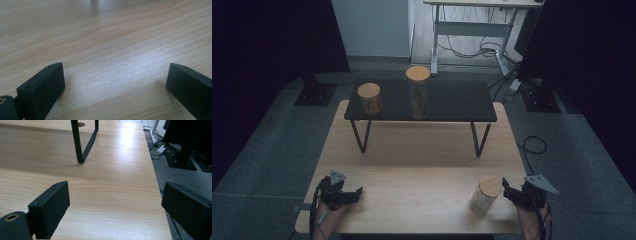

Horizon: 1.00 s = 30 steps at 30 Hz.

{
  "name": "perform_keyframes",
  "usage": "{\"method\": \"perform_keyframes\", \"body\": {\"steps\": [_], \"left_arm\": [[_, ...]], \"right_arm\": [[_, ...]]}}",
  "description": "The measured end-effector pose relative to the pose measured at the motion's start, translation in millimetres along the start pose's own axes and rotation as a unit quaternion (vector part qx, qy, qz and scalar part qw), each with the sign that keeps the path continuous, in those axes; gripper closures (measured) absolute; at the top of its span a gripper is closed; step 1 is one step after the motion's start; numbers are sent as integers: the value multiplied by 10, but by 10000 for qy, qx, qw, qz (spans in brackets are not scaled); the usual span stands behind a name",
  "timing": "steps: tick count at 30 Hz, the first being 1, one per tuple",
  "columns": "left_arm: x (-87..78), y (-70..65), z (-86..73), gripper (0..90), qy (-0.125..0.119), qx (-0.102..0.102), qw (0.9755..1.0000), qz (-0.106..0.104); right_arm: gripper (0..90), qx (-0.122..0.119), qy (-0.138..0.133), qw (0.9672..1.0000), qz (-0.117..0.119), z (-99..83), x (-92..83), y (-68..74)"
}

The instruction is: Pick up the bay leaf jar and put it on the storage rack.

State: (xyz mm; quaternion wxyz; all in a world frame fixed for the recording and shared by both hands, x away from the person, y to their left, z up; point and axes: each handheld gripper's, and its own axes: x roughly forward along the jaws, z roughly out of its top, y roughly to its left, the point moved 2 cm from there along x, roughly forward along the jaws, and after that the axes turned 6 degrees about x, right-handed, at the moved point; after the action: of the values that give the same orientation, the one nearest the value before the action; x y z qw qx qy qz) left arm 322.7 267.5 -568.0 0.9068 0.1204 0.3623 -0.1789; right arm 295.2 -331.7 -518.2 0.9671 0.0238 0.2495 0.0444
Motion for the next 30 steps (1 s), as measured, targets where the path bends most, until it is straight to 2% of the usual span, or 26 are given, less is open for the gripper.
{"method": "perform_keyframes", "body": {"steps": [30], "left_arm": [[0,0,0,17,-1,0,10000,1]], "right_arm": [[67,111,174,9998,73,-322,-33,-22]]}}
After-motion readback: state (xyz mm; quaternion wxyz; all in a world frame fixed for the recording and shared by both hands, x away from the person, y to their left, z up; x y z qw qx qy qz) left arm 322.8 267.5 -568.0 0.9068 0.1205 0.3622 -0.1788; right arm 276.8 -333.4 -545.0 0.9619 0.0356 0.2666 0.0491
